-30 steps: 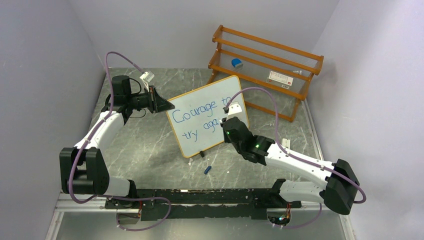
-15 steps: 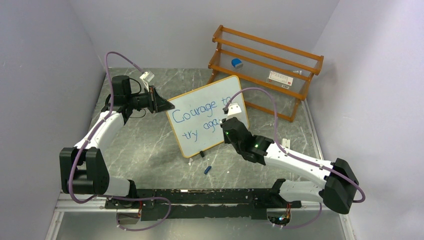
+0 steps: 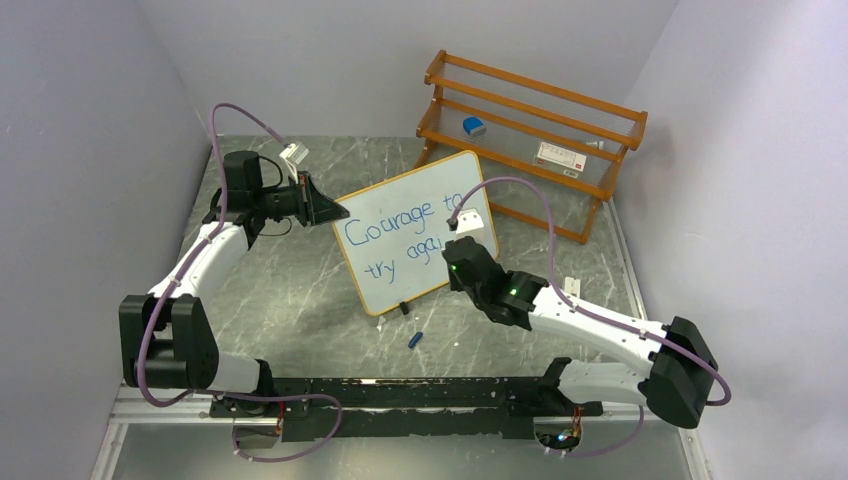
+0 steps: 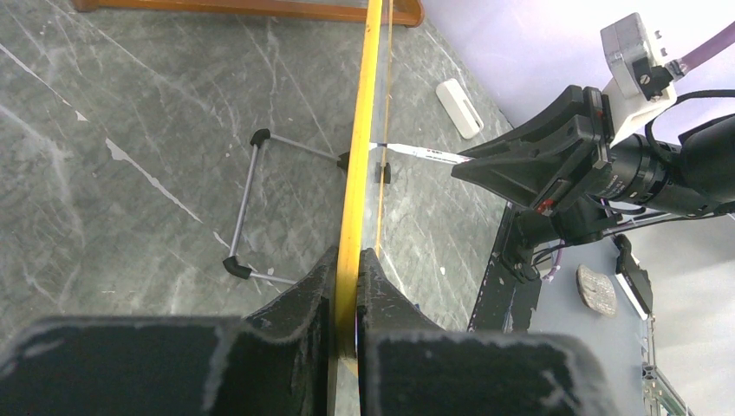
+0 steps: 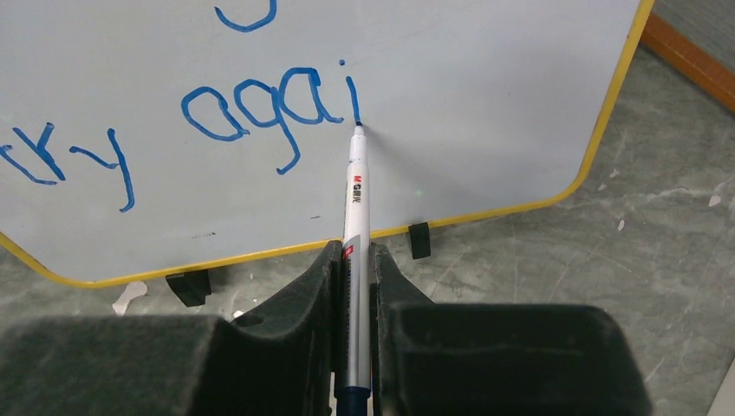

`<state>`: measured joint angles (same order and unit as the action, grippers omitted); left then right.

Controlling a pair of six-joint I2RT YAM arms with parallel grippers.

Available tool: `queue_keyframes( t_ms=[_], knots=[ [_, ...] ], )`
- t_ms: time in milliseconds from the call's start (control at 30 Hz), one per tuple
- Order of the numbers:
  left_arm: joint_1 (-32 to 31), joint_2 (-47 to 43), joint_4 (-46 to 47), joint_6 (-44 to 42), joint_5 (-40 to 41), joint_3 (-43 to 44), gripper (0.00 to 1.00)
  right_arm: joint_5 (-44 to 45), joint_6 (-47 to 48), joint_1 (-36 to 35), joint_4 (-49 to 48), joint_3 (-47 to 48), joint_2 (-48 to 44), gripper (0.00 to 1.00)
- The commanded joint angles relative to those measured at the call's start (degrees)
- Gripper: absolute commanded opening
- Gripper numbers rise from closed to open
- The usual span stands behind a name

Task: Write a sentence on the whiteboard

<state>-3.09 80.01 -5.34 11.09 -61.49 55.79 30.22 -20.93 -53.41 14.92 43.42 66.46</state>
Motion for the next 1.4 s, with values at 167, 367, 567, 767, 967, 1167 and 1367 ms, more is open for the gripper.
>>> queue_keyframes(
  t_ms=[167, 367, 567, 767, 967, 1167, 1367],
  knots=[
    [-1.6, 2.2, -3.9, -3.5, 5.5, -0.7, 0.05, 2.8, 0.6, 0.5, -1.4, -0.3, -2.7, 0.00],
    [-1.6, 2.1, -4.0, -3.5, 5.7, -0.7, 0.05, 2.0, 1.5, 1.4, -4.0, 0.4, -1.9, 0.00],
    [-1.6, 2.3, -4.1, -3.6, 5.7, -0.6, 0.05, 1.2, 2.6, 1.8, -5.7, 1.4, -1.2, 0.00],
    [-1.6, 2.3, -4.1, -3.5, 5.6, -0.6, 0.05, 0.6, 3.0, 1.9, -6.7, 1.7, -0.3, 0.00],
    [-1.6, 2.3, -4.1, -3.5, 5.5, -0.5, 0.05, 0.6, 3.1, 2.3, -7.3, 1.7, 0.5, 0.00],
    [-1.6, 2.3, -4.1, -3.6, 5.7, -0.6, 0.05, 0.2, 2.8, 2.6, -6.1, 1.3, 0.2, 0.00],
    [-1.6, 2.3, -4.1, -3.5, 5.6, -0.6, 0.05, -0.4, 1.3, 2.6, -3.1, 0.4, -0.4, 0.00]
  ],
)
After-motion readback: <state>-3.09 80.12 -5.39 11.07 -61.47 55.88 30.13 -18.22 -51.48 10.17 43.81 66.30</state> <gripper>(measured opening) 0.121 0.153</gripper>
